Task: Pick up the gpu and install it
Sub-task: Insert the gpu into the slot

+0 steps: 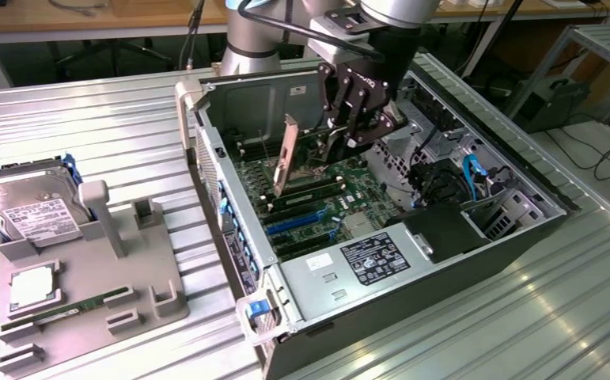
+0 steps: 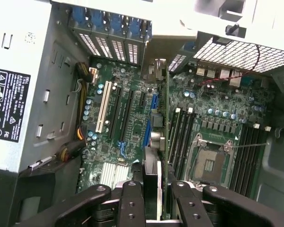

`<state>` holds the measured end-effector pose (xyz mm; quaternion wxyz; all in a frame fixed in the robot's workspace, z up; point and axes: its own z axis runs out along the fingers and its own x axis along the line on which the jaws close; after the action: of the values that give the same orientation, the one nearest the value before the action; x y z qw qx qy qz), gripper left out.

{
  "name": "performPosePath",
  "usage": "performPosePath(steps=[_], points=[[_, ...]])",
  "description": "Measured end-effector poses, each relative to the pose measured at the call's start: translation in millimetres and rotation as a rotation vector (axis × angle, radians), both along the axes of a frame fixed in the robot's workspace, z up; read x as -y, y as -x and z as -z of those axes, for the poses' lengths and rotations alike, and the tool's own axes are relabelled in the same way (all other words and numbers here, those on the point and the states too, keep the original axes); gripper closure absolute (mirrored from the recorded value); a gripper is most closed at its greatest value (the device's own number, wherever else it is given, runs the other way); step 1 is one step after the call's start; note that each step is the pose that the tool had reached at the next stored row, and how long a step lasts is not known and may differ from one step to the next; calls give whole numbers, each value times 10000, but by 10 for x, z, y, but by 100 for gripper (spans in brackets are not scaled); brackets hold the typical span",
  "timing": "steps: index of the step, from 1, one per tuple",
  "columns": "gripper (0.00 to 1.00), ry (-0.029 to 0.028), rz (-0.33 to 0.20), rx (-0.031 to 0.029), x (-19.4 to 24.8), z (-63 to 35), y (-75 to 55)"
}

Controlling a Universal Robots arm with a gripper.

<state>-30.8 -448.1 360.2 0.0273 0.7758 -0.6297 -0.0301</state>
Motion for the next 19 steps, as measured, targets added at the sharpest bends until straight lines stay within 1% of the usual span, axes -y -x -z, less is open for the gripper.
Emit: performPosePath(steps=[6, 8, 11, 19], points=[[73, 0, -1, -57, 1, 37, -1], [73, 0, -1, -90, 1, 49, -1], [73, 0, 1, -116, 1, 67, 0], [73, -1, 8, -166, 3, 115, 0]])
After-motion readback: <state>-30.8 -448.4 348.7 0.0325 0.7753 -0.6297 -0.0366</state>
